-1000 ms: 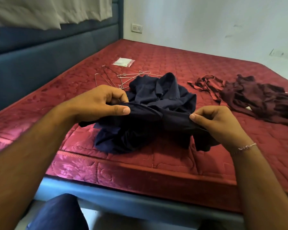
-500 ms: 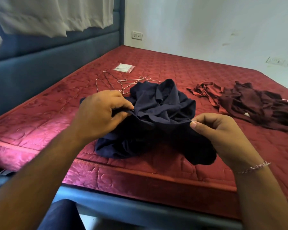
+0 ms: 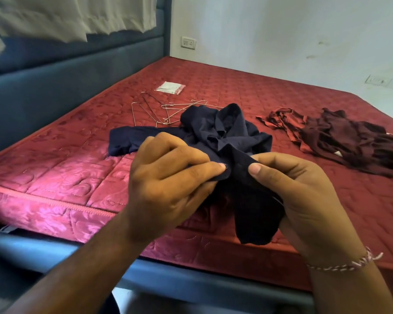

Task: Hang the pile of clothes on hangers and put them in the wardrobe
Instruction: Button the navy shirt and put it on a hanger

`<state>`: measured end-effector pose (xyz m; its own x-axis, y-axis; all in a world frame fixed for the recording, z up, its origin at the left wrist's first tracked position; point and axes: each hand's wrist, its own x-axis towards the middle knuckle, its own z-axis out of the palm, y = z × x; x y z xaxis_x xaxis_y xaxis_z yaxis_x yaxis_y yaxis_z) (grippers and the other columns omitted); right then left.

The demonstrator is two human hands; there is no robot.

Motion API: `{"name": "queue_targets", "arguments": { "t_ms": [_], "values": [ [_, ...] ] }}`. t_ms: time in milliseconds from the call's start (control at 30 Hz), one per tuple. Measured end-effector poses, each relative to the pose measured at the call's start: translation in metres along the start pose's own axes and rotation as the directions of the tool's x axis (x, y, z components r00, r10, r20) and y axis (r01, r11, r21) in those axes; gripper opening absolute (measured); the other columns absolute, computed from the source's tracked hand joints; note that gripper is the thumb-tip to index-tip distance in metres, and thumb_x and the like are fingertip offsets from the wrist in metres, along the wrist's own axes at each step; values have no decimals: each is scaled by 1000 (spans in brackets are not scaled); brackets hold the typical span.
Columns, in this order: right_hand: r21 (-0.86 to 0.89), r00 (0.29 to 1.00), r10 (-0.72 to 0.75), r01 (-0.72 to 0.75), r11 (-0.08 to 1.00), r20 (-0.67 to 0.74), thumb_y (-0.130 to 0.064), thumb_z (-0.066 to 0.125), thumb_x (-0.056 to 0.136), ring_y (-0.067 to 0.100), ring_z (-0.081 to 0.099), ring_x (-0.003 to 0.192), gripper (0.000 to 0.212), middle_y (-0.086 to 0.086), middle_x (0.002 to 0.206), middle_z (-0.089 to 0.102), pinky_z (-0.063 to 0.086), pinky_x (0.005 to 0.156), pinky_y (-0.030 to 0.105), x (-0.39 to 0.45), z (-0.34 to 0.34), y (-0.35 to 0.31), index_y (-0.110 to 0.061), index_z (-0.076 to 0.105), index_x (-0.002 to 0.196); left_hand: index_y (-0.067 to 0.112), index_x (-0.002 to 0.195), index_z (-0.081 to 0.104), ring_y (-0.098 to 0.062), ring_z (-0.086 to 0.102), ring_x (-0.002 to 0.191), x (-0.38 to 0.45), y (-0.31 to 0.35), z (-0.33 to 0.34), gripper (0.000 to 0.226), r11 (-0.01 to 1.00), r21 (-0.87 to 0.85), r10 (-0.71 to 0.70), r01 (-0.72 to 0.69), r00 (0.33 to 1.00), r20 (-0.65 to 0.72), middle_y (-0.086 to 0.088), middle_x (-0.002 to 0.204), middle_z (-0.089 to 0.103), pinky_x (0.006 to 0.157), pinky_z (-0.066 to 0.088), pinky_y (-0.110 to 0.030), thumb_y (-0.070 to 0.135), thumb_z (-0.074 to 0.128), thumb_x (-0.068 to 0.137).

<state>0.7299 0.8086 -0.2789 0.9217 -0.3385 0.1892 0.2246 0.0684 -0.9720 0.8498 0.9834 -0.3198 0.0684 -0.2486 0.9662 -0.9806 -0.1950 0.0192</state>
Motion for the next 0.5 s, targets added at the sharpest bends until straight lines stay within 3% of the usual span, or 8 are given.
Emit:
{"name": "queue_targets", "arguments": {
  "t_ms": [200, 500],
  "values": [
    [-59, 999, -38, 38, 998, -2, -19, 78, 73, 29, 70, 89, 24, 25, 100, 75, 58, 83, 35, -3, 4, 2, -4, 79, 92, 15, 94, 85, -26, 61, 81, -3, 4, 6, 6, 999, 23, 28, -28, 1000, 3, 5, 92, 76, 67, 45, -49, 19, 82, 91],
    [-168, 992, -121, 116, 979, -19, -20, 83, 68, 26, 74, 81, 23, 17, 88, 77, 61, 74, 31, 0, 2, 6, -8, 80, 87, 16, 90, 85, -27, 63, 78, -1, 3, 7, 5, 995, 56, 79, -80, 996, 27, 6, 90, 75, 66, 45, -49, 20, 82, 91]
  ]
}}
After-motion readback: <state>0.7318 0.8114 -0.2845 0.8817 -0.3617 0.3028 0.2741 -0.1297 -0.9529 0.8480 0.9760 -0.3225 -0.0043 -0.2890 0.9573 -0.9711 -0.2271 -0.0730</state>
